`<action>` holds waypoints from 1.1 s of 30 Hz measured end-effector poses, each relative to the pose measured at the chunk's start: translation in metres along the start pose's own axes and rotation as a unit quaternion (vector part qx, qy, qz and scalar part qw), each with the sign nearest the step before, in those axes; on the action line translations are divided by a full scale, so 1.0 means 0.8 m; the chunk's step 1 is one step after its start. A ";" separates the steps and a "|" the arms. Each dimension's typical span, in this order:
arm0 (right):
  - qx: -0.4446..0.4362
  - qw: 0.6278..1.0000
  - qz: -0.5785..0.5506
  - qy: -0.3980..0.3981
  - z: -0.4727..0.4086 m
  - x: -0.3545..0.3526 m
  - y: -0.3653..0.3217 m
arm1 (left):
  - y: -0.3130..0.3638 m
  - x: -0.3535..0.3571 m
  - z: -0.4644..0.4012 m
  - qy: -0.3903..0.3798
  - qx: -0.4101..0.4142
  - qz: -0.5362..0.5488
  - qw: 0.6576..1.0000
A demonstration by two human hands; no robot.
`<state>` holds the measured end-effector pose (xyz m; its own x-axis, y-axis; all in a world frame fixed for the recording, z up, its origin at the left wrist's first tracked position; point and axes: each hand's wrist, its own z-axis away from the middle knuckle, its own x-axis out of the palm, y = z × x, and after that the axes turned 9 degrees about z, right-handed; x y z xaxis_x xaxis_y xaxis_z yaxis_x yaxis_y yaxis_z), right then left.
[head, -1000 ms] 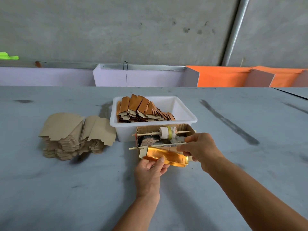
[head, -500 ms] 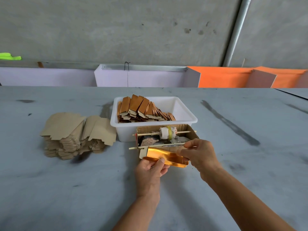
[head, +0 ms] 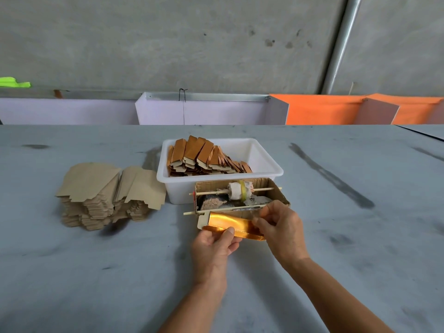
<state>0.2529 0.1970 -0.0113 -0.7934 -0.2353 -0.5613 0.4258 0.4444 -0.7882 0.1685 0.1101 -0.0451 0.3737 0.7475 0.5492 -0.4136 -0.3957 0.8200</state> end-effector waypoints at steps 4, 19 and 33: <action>-0.039 0.999 0.017 0.019 0.001 0.003 0.005 | 0.000 0.000 -0.001 0.006 0.004 -0.004 1.000; -0.035 0.999 0.019 0.022 -0.001 0.008 0.016 | 0.001 -0.002 -0.001 0.011 0.004 -0.015 1.000; 0.057 0.969 -0.219 -0.095 0.040 -0.008 -0.005 | 0.007 0.001 0.012 0.009 0.004 0.020 1.000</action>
<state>0.2700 0.1689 -0.0129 -0.8197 -0.5388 -0.1941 0.1202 0.1694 -0.9782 0.1743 0.1037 -0.0389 0.3426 0.7406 0.5780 -0.4217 -0.4286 0.7990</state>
